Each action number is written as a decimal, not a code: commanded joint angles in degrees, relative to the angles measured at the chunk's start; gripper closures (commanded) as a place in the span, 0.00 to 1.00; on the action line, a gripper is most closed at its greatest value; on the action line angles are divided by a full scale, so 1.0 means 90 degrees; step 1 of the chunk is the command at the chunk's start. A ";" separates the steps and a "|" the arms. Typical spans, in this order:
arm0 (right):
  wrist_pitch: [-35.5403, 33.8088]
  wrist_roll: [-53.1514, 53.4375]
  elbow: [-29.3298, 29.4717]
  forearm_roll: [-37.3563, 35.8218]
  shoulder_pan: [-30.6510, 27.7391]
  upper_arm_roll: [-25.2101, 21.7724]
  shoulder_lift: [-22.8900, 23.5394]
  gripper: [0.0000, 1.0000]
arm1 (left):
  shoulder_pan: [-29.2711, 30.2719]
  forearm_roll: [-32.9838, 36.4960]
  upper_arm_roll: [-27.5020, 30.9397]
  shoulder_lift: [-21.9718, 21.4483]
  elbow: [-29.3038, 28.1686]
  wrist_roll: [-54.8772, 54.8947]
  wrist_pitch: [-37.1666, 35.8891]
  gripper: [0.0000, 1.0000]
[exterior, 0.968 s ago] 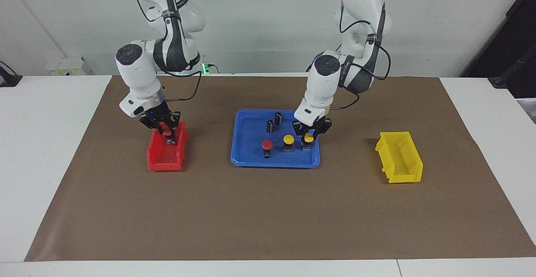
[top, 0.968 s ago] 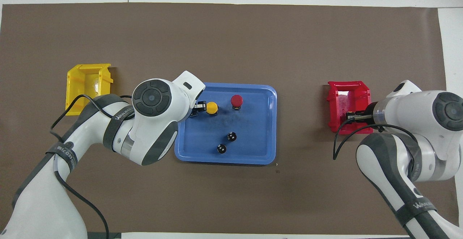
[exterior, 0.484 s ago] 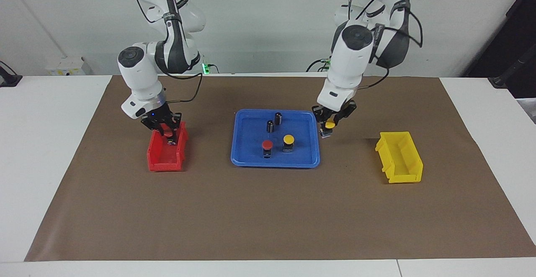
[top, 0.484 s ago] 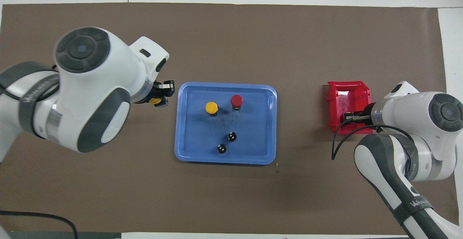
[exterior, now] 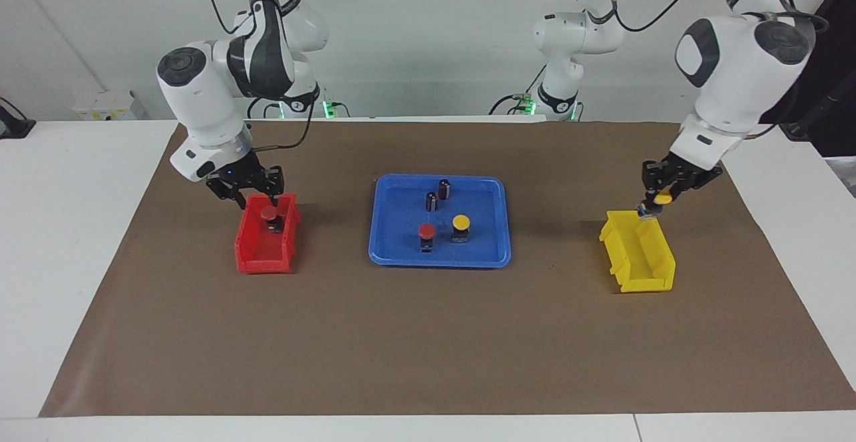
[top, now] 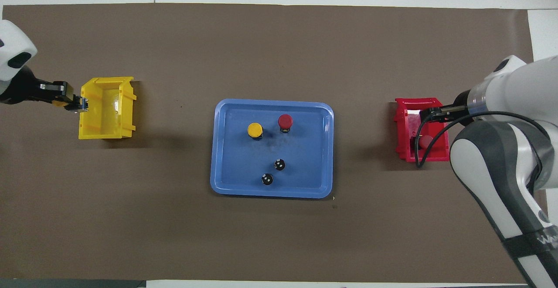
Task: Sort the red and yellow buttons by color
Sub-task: 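Drop the yellow button in the yellow bin while the right gripper reaches the tray, then grasp the second red button with the right gripper and lift it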
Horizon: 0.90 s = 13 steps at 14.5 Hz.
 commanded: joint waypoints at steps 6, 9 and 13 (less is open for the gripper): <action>0.0904 0.4033 0.1767 -0.0786 0.2302 0.0135 0.1874 0.24 | -0.0053 0.0060 -0.0104 -0.0025 -0.1550 0.0108 0.1725 0.99; 0.1179 0.4434 0.1778 -0.1040 0.2656 0.0135 0.2306 0.24 | -0.0063 0.0060 -0.0104 0.0033 -0.2272 0.0108 0.2662 0.99; 0.1402 0.4796 0.1748 -0.1215 0.3036 0.0135 0.2647 0.24 | -0.0073 0.0060 -0.0104 0.0160 -0.2420 0.0099 0.2919 0.89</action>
